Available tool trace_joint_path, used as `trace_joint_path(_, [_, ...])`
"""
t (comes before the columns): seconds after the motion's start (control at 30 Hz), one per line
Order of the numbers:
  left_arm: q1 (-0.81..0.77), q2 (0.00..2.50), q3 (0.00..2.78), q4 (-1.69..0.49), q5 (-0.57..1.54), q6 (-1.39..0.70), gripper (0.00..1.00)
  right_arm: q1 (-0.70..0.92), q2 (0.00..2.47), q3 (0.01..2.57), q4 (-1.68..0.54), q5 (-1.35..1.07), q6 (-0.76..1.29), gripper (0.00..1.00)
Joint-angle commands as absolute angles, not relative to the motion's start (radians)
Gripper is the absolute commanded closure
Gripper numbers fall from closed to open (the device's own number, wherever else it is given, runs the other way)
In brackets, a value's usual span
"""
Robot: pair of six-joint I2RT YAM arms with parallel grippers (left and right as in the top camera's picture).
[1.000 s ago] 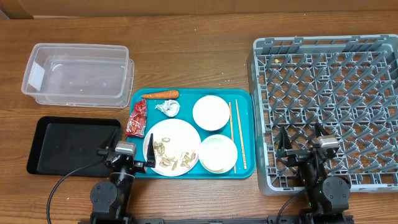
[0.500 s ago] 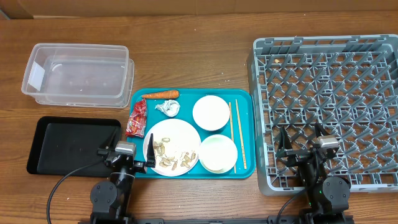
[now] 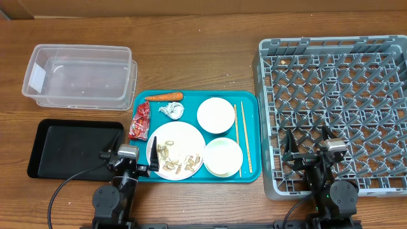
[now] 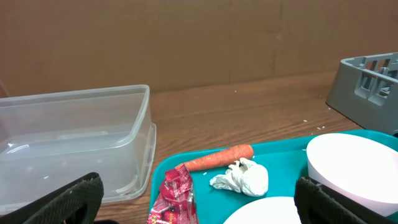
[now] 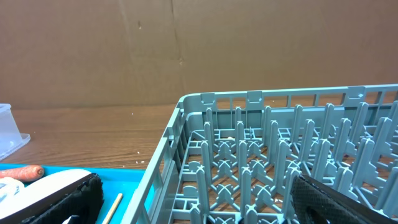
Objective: Sort waste into correct bins and load items into the dishwasher
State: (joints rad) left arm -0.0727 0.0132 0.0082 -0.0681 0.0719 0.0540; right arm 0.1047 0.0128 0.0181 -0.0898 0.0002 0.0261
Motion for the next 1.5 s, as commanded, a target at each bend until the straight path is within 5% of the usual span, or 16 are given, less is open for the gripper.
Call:
trace_joint_path(0.0, [-0.078,0.006,0.005,-0.071,0.075,0.045,0.00,0.100,0.003,0.008,-0.083,-0.001,0.026,0.00])
trace_joint_path(1.47, [-0.078,0.006,0.005,-0.076,-0.007,0.082,0.00,0.100,0.003,0.008,-0.083,-0.001,0.026,0.00])
